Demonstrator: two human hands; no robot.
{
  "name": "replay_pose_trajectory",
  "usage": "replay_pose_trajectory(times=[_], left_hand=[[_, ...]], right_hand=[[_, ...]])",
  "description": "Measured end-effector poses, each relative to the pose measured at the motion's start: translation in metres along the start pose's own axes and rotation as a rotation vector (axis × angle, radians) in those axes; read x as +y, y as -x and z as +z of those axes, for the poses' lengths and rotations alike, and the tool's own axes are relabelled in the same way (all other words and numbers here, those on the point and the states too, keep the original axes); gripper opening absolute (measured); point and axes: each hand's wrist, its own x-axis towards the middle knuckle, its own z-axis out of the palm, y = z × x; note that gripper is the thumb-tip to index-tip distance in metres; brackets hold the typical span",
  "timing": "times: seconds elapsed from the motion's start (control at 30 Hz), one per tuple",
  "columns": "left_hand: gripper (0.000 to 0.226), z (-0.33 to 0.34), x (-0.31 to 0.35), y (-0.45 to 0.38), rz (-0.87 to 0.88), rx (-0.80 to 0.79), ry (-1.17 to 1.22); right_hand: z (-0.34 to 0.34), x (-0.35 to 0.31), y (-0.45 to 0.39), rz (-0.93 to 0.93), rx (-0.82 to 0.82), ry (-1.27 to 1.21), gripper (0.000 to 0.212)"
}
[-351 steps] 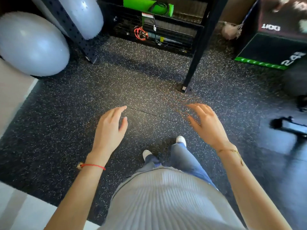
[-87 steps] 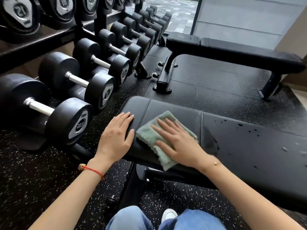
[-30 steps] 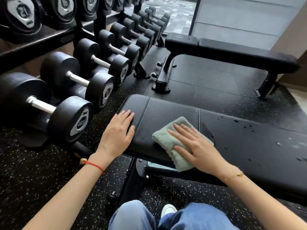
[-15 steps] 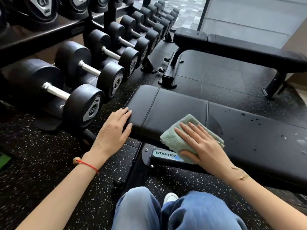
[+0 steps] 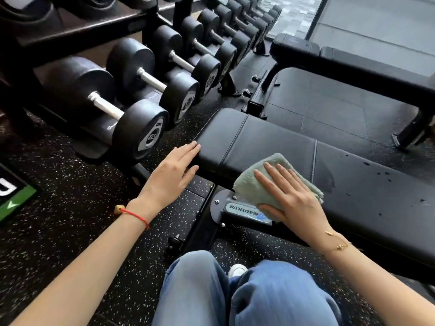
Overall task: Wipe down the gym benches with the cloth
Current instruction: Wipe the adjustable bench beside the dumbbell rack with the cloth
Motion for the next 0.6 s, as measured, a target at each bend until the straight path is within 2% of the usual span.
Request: replay_pose_trajectory(times=[0.2,0.33,0.43,0.5,0.6], left_hand=[[0.058,0.002,0.001,0.001,-0.018,-0.036,0.001],[0.052,0.001,0.002,0.002,-0.005,-0.007,-0.015],[0.048,0.002,0.001,0.0,-0.01,0.017,-0.021],[0.046,0.004,0.004,-0.003,-0.029,0.033,-0.029],[0.045,0.006,0.011,-0.013,-0.059,0.037,-0.039]], right_hand=[[0.019,-0.058,-0.093,-0.049,-0.152,-0.015,0.072],[0.01,-0.025,-0.04,-0.052,-0.077,-0.003,0.069],[-0.005,0.013,0.018,0.057,-0.053,-0.034,0.071],[-0.008,0.015,0.009,0.113,-0.096,-0.068,0.074],[0.001,-0.017,-0.051,0.136,-0.18,-0.131,0.076]])
